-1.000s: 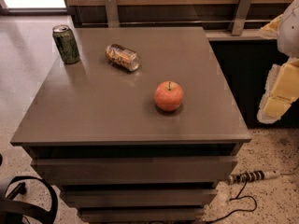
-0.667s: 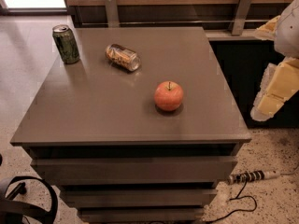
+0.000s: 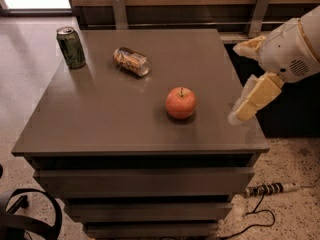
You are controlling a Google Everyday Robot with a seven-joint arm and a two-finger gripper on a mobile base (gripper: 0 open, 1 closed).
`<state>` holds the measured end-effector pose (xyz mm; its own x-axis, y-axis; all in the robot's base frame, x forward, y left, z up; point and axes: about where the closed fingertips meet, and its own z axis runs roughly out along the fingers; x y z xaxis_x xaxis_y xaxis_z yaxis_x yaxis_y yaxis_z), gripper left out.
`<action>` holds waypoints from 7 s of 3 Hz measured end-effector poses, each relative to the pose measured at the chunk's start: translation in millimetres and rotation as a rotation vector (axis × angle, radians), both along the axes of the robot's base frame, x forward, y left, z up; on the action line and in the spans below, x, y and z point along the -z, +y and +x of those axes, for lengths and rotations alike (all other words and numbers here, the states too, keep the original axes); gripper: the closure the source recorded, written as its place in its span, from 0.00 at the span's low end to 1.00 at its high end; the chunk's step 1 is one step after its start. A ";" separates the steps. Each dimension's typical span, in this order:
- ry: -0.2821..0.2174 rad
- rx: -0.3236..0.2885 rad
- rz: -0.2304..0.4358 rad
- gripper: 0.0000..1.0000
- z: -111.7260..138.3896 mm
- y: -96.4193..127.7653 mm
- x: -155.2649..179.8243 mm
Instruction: Move apple near green can
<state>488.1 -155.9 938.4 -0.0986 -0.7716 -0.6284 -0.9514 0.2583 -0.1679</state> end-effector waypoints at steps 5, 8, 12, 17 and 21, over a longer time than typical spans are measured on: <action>-0.018 -0.065 0.481 0.00 66.1 81.9 76.7; -0.046 -0.074 0.551 0.18 77.0 88.0 103.4; -0.040 -0.091 0.553 1.00 75.8 97.2 103.1; -0.093 -0.060 0.584 1.00 87.9 221.8 50.0; -0.142 0.008 0.541 1.00 145.9 363.2 50.1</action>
Offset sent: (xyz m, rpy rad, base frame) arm 0.0515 0.0801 -0.0560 0.4681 -0.0145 0.0787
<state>634.0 207.4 888.4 0.0111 -0.3346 -0.9423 -0.9269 0.3501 -0.1352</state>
